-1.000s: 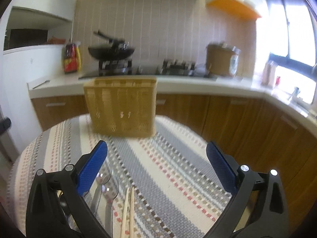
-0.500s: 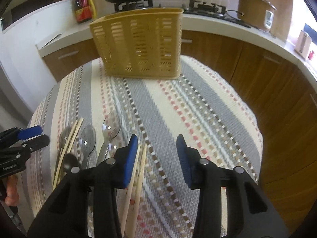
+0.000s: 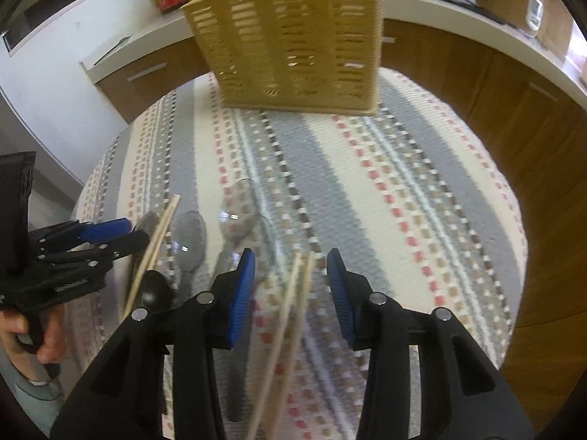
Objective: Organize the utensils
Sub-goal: 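Lower both grippers toward the clear plastic spoons on the cloth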
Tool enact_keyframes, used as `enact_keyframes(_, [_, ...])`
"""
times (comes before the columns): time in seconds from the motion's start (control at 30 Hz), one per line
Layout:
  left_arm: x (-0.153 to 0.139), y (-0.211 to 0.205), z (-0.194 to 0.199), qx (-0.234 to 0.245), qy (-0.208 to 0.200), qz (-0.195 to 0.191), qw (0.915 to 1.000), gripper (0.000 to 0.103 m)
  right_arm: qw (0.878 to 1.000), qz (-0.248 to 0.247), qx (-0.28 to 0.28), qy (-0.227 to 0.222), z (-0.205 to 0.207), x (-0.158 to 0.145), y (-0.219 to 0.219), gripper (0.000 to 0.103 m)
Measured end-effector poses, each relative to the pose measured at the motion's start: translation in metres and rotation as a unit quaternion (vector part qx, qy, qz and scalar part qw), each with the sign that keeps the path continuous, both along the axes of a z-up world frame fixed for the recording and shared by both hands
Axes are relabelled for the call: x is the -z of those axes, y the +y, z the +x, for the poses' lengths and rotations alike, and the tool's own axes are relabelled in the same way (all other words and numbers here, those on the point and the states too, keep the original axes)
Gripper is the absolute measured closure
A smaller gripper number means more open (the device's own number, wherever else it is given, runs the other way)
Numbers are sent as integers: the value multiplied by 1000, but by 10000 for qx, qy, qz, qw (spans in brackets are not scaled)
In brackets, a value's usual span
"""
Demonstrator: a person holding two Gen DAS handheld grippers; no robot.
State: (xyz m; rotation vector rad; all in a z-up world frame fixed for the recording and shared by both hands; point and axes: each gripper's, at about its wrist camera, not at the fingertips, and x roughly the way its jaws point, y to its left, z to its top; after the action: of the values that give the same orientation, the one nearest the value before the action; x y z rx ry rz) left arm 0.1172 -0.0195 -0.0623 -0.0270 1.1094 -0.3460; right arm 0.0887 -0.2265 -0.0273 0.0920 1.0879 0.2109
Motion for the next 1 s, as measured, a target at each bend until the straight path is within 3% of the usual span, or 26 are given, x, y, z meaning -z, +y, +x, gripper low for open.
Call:
enact_keyframes(0.03, [0, 4, 0, -23, 17, -66, 10000, 71, 10000, 28, -48, 64, 3, 1, 4, 65])
enact_keyframes(0.27, [0, 29, 6, -6, 226, -499, 9985, 72, 9980, -15, -380, 507, 22, 10, 27, 65])
enact_keyframes(0.5, [-4, 57, 8, -280, 229, -522, 9980, 74, 9966, 94, -357, 730, 35, 19, 31, 65])
enact_keyframes(0.73, [-4, 58, 9, -246, 311, -498, 9980, 74, 9941, 316, -214, 1019, 45, 26, 22, 65])
enact_keyframes(1.0, [-8, 67, 12, -320, 291, -297, 9986, 74, 9931, -184, -290, 1118, 51, 34, 42, 65])
